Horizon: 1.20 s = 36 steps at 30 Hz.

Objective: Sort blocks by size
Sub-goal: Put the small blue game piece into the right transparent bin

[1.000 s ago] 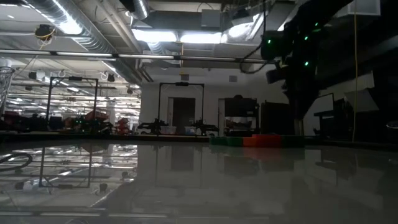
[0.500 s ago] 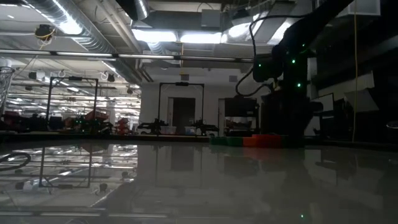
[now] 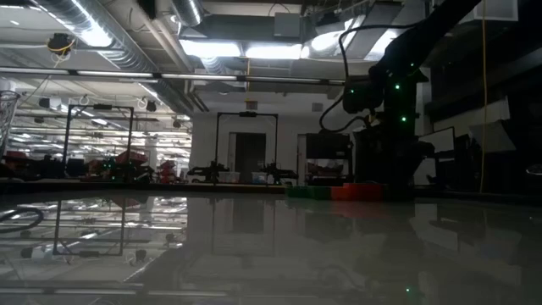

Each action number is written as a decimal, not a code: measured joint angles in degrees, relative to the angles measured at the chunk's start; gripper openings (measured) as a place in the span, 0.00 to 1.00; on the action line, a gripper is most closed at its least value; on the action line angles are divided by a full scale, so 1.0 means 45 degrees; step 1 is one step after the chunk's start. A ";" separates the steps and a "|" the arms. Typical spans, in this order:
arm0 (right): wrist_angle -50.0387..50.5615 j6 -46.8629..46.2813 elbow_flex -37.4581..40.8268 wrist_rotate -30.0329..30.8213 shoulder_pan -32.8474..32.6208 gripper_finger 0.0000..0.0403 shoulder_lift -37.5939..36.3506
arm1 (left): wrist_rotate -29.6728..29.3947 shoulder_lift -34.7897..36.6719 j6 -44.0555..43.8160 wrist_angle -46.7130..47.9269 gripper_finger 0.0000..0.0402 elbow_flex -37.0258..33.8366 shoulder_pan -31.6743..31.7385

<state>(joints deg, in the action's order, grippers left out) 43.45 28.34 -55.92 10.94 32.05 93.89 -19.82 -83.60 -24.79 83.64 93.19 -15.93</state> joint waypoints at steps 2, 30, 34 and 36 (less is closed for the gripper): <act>-0.0002 -0.0001 0.0000 -0.0005 0.0000 0.59 0.0000 | -0.0003 0.0023 -0.1043 0.0530 0.34 0.0000 -0.0570; 0.0032 -0.0626 -0.0005 -0.0107 -0.0034 0.59 0.0000 | -0.0248 -0.0079 -1.0750 -0.2264 0.34 -0.5441 -0.7633; 0.0051 -0.0921 -0.0005 -0.0134 -0.0034 0.59 0.0000 | 0.0706 -0.0081 -1.0678 -0.2742 0.35 -0.6370 -0.7687; 0.0066 -0.0970 -0.0005 -0.0194 -0.0034 0.59 0.0000 | 0.0861 -0.0081 -1.0700 -0.2940 0.35 -0.6545 -0.7678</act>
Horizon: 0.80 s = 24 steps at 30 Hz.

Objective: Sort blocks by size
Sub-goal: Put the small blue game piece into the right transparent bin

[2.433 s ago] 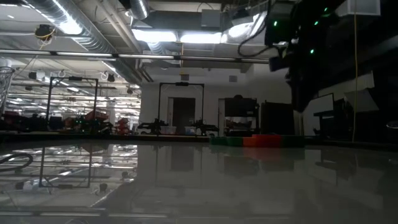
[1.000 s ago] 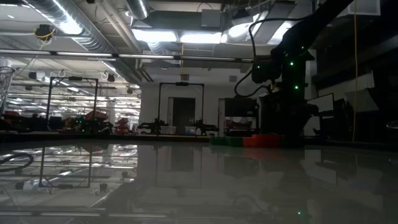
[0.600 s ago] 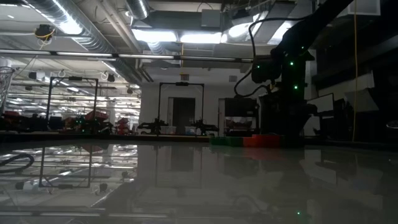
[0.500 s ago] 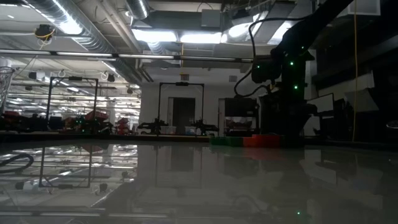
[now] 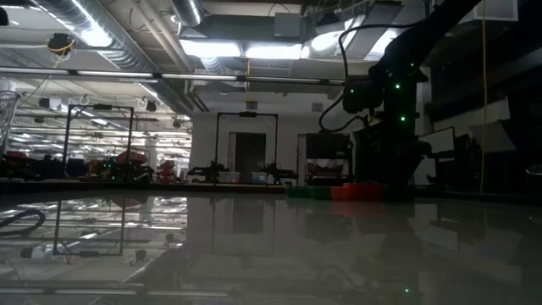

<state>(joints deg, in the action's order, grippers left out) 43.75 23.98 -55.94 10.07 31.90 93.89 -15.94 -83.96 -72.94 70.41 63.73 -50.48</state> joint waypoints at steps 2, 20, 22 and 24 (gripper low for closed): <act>0.0031 -0.0007 0.0000 -0.0032 0.0000 0.59 -0.0002 | 0.0008 0.0000 -0.0027 -0.0219 0.35 -0.0116 0.0000; 0.0154 -0.0036 0.0000 -0.0048 0.0000 0.59 -0.0005 | -0.0176 0.0000 -0.0574 -0.1660 0.35 -0.1088 0.0000; 0.0220 -0.0036 0.0000 -0.0046 0.0000 0.59 -0.0005 | -0.0168 0.0000 -0.0206 -0.2238 0.35 -0.1427 0.0000; 0.0309 -0.0036 0.0000 -0.0049 0.0000 0.59 -0.0005 | -0.0212 0.0008 -0.0030 -0.2695 0.35 -0.1675 0.0000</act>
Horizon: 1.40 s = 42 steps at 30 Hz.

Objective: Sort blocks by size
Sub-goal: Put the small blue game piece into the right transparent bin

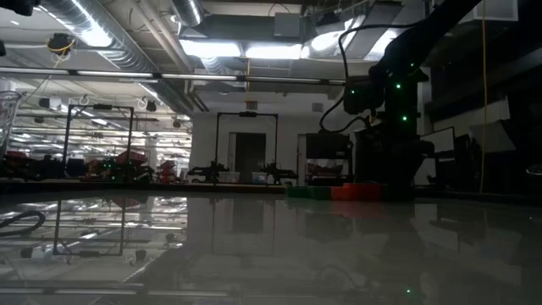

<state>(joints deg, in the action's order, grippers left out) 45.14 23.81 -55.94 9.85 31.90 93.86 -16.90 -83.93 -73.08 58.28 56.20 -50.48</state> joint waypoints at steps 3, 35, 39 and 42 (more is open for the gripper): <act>0.0007 0.0000 0.0000 0.0000 0.0000 0.59 0.0000 | 0.0072 0.0040 -0.0044 -0.0246 0.35 -0.0236 0.0000; 0.0084 -0.0015 -0.1089 -0.0029 -0.0015 0.59 -0.0015 | 0.0548 0.0408 0.0471 0.0140 0.00 -0.0192 -0.0008; 0.0061 -0.0550 -0.1891 -0.0536 -0.0015 0.59 -0.0015 | 0.0497 0.0877 0.0010 0.0483 0.00 0.0084 -0.0005; 0.0075 -0.0926 -0.2385 -0.1558 -0.0020 0.59 -0.0015 | 0.0433 0.1191 -0.0106 0.0632 0.00 0.0186 -0.0004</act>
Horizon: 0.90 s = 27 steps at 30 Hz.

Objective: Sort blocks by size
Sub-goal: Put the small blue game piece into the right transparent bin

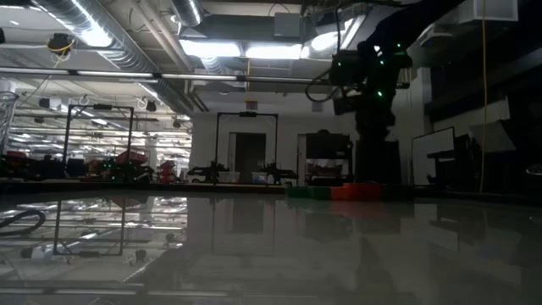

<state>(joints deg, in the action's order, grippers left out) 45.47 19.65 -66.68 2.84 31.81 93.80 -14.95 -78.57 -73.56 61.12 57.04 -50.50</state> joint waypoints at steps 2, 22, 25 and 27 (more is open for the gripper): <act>-0.0149 -0.0310 -0.0243 -0.0762 -0.0147 0.59 0.0000 | -0.0144 0.0168 0.0004 -0.0014 0.00 0.0000 0.0004; -0.0866 -0.0599 -0.0442 -0.1788 -0.3917 0.59 0.0000 | 0.2508 0.0593 -0.2217 -0.0157 0.25 -0.0256 0.0573; -0.0865 -0.0595 -0.0442 -0.1778 -0.4202 0.59 0.0000 | 0.2483 0.0593 -0.1842 -0.0213 0.35 -0.0440 0.0577; -0.0865 -0.0595 -0.0442 -0.1768 -0.4311 0.59 0.0000 | 0.2366 0.0593 -0.1681 -0.0209 0.40 -0.0588 0.0577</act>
<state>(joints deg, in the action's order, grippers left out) 41.58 16.97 -68.66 -5.12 12.41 93.80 -4.30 -75.90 -81.12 60.18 54.39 -47.90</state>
